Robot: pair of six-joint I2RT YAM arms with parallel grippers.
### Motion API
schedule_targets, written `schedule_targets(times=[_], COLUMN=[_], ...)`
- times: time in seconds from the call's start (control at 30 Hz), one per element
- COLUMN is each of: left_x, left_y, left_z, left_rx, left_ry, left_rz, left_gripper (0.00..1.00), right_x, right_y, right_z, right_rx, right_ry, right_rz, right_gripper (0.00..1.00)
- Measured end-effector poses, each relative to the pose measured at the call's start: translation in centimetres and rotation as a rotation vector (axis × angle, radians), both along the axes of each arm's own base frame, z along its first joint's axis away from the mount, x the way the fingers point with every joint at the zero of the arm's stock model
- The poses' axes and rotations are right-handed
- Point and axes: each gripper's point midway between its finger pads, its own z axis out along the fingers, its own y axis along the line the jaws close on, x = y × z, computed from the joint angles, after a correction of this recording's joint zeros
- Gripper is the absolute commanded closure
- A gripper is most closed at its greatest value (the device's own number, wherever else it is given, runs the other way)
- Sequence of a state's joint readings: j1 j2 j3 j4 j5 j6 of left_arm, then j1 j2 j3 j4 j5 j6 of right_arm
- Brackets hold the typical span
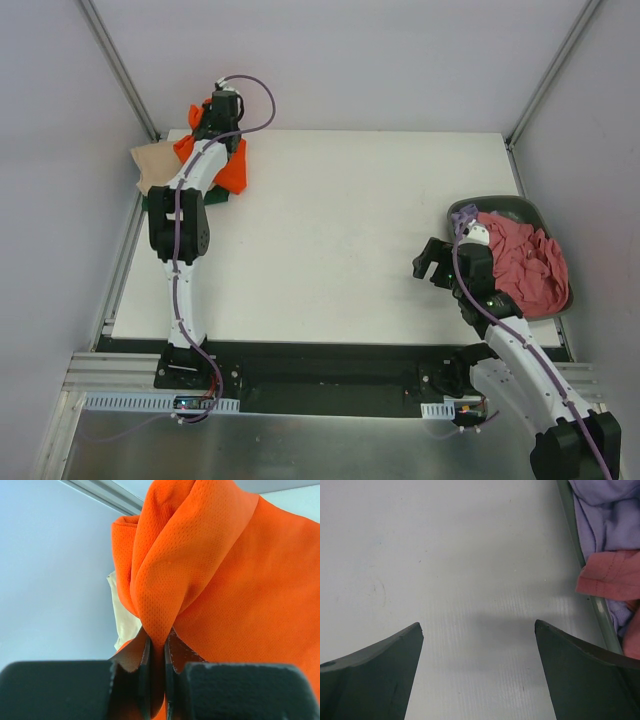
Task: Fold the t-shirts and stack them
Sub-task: Put the neatly folded tshirt into the corner of the board with the left arm
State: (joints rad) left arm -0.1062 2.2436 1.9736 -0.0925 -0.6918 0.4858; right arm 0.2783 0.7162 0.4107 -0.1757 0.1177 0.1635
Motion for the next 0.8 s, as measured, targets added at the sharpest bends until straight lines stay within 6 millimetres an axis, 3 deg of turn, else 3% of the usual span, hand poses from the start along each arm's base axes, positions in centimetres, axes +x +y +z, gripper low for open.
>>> schedule_targets(times=[0.27, 0.63, 0.8], left_x=[-0.3, -3.1, -3.6], left_y=[0.0, 0.3, 0.3], left_z=[1.8, 10.5, 11.7], left_rx=[-0.004, -0.026, -0.031], left_ry=[-0.030, -0.173, -0.200], left_rz=[0.001, 0.001, 0.000], left_gripper=[1.00, 1.00, 1.00], right_x=[0.0, -0.3, -0.4], right_y=[0.0, 0.6, 0.9], right_z=[0.0, -1.0, -1.5], right_rx=[0.001, 0.009, 0.008], right_ry=[0.000, 0.046, 0.067], right_rz=[0.001, 0.033, 0.049], right_gripper=[0.04, 0.04, 0.04])
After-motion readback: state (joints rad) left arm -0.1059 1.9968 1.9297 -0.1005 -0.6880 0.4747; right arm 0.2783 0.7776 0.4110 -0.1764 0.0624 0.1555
